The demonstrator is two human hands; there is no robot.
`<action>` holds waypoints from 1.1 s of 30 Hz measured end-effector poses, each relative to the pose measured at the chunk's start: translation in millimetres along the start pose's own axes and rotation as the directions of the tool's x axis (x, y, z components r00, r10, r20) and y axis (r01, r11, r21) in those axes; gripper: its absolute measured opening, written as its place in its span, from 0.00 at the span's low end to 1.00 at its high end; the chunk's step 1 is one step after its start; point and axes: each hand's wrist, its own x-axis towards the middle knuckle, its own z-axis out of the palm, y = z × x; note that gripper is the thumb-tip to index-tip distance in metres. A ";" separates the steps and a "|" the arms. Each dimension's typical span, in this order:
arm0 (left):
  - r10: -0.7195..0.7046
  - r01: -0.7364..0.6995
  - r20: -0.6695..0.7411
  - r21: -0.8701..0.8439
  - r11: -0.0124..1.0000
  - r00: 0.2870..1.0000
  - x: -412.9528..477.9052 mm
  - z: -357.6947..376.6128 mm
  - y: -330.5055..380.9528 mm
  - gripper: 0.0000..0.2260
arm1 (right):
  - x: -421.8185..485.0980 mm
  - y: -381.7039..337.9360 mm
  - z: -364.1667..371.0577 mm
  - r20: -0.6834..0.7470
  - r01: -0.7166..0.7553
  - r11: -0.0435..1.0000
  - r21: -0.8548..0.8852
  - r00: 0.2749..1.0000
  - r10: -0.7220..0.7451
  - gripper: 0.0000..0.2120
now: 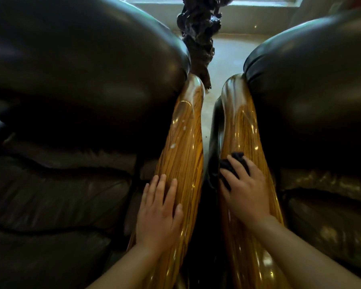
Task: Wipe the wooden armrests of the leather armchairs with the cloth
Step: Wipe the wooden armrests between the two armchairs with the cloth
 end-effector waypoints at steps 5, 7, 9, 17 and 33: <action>0.059 -0.059 -0.028 0.012 0.998 0.998 3.3 0.8 -14.7 0.26 | 69.6 -25.1 -23.4 -0.138 -0.103 0.956 0.275 0.980 0.146 0.15; 0.057 -0.057 -0.041 -0.003 0.998 0.998 4.0 3.6 -17.3 0.25 | 88.0 -46.8 -29.6 -0.173 -0.041 0.911 0.411 0.977 0.122 0.14; 0.058 -0.058 -0.054 -0.010 0.998 0.997 1.6 6.0 -18.2 0.25 | 99.0 -73.5 -31.7 -0.187 0.037 0.890 0.454 0.981 0.055 0.14; 0.049 -0.049 -0.099 -0.005 0.999 0.994 4.0 7.2 -18.1 0.22 | 101.9 -119.2 4.1 0.011 0.194 0.959 0.207 0.980 -0.200 0.20; 0.064 -0.069 -0.068 -0.072 0.995 0.996 2.5 5.7 -21.0 0.25 | 58.5 -100.6 14.4 0.018 -0.043 0.969 0.243 0.999 0.040 0.25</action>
